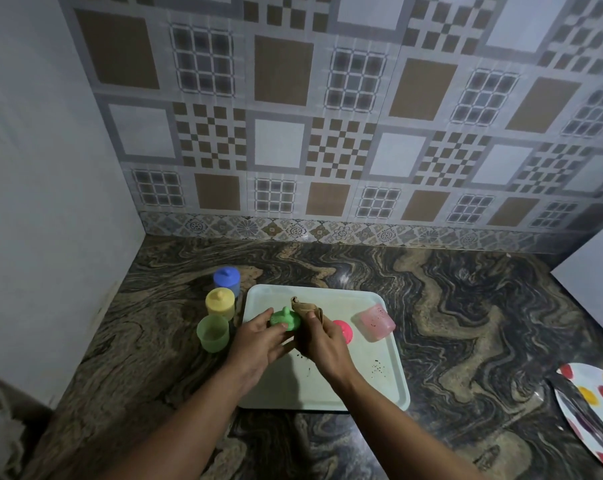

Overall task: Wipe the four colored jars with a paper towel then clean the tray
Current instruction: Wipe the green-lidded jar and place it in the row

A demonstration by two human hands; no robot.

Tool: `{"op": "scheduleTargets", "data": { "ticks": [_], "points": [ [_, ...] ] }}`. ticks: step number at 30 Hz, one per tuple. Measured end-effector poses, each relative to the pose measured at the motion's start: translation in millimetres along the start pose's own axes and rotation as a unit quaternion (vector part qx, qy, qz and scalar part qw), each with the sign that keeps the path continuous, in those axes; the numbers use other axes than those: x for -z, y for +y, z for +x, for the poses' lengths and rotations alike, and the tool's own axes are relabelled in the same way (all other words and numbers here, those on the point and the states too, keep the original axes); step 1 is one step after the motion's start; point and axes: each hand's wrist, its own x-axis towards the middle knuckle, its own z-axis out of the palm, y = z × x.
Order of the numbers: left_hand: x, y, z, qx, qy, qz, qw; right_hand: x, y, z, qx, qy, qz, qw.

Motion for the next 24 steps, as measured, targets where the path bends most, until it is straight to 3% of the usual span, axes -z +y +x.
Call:
{"op": "scheduleTargets", "data": {
  "ticks": [9, 19, 24],
  "points": [
    [-3.5, 7.7, -8.8, 0.001, -0.014, -0.050, 0.999, -0.1, 5.5, 10.9, 0.047, -0.001, -0.025, 0.999],
    [-6.8, 13.4, -13.4, 0.044, 0.005, -0.102, 0.994, 1.6, 1.3, 1.2, 0.184, 0.018, -0.229, 0.956],
    [-10.8, 12.2, -14.9, 0.034, 0.001, -0.096, 0.995, 1.6, 1.3, 2.2, 0.192, 0.027, -0.265, 0.945]
  ]
}}
